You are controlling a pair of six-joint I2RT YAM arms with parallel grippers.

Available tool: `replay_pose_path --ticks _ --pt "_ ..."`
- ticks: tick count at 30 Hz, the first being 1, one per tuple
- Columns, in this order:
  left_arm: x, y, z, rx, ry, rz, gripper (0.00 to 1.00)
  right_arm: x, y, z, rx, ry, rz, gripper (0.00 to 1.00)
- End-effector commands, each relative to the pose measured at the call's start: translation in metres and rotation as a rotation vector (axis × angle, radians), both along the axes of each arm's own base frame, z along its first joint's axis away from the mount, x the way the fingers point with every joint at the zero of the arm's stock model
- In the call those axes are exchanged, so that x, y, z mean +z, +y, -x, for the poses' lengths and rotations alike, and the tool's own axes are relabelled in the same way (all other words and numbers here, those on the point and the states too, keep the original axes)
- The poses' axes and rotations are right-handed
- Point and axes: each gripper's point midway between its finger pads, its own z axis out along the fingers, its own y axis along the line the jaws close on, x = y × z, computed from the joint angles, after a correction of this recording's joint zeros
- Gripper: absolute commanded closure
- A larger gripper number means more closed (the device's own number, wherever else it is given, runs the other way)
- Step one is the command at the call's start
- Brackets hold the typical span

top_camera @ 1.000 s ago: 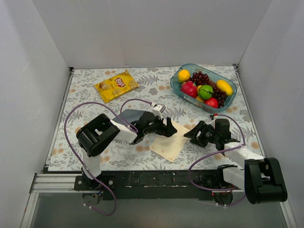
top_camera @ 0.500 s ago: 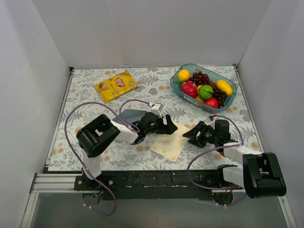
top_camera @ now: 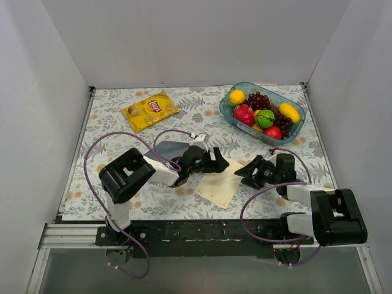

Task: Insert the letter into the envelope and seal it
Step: Fold the letter at the center of the board.

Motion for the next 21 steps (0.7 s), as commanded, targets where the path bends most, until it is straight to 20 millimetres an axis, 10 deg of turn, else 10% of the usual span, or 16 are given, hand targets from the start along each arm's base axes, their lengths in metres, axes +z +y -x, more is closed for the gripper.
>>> replay_pose_path --ticks 1,21 --pt "-0.067 0.040 0.030 0.045 0.184 -0.221 0.19 -0.030 -0.010 0.014 -0.058 0.101 0.057 0.30" --pt "-0.065 0.023 0.049 0.004 0.221 -0.209 0.19 0.007 0.000 -0.018 -0.043 -0.129 -0.028 0.31"
